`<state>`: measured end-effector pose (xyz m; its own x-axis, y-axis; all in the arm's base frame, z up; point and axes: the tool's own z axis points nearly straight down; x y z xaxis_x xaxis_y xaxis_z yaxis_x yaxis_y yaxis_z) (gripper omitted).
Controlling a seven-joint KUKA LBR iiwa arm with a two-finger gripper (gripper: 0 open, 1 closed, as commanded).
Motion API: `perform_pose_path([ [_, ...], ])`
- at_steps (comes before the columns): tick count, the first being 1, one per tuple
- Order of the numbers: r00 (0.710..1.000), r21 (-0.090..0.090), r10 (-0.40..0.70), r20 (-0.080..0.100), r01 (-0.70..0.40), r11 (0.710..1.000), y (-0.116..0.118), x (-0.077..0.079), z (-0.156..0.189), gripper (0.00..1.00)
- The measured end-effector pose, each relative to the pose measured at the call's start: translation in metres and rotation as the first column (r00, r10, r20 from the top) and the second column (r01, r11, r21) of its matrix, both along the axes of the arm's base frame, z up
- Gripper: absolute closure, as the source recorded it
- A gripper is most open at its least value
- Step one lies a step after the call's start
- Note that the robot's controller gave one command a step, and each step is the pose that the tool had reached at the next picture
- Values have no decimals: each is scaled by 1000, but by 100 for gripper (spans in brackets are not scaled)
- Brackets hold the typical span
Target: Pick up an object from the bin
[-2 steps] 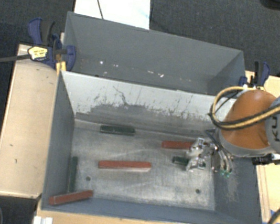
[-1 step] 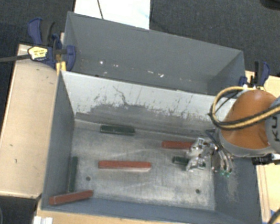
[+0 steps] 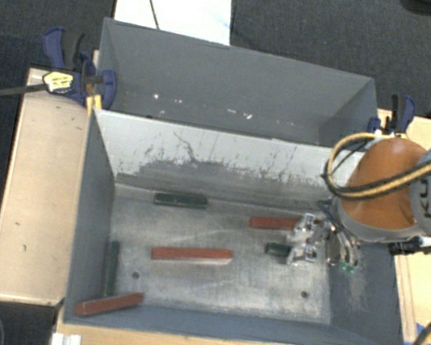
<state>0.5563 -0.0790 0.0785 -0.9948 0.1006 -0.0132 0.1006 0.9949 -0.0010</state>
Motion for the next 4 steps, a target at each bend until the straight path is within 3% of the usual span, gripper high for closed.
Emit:
perform_pose_path([
  [1, 1000, 3, 1, -15, -1, 1000, 1, -3, 15, 100],
  [3, 1000, 2, 2, -8, -2, 1000, 1, -1, 42, 100],
  [4, 1000, 3, 3, -14, -3, 1000, 1, -2, 52, 100],
])
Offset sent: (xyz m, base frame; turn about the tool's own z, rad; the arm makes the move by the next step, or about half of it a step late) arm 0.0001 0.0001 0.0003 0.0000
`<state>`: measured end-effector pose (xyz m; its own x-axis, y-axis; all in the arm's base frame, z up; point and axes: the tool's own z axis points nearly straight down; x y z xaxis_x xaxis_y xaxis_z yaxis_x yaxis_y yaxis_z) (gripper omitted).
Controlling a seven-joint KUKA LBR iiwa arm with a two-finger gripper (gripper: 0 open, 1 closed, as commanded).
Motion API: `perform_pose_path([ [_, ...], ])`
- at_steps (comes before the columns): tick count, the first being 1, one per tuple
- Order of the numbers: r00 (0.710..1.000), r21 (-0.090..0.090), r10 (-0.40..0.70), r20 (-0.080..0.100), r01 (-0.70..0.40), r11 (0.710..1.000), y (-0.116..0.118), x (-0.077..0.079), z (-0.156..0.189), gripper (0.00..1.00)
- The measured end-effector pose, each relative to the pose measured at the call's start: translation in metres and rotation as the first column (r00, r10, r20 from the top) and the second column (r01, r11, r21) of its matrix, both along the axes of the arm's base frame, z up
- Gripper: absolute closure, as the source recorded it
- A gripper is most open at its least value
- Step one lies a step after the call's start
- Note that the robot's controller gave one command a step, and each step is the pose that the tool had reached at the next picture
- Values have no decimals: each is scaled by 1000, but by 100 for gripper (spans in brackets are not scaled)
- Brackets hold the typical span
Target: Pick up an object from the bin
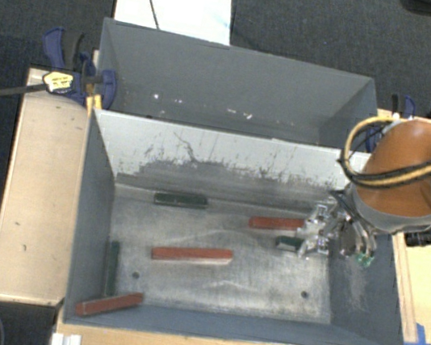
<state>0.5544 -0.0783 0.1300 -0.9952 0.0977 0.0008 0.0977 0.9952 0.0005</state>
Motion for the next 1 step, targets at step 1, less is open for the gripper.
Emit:
perform_pose_path([
  [1, 1000, 1, 0, -2, 0, 1000, 0, -1, 19, 100],
])
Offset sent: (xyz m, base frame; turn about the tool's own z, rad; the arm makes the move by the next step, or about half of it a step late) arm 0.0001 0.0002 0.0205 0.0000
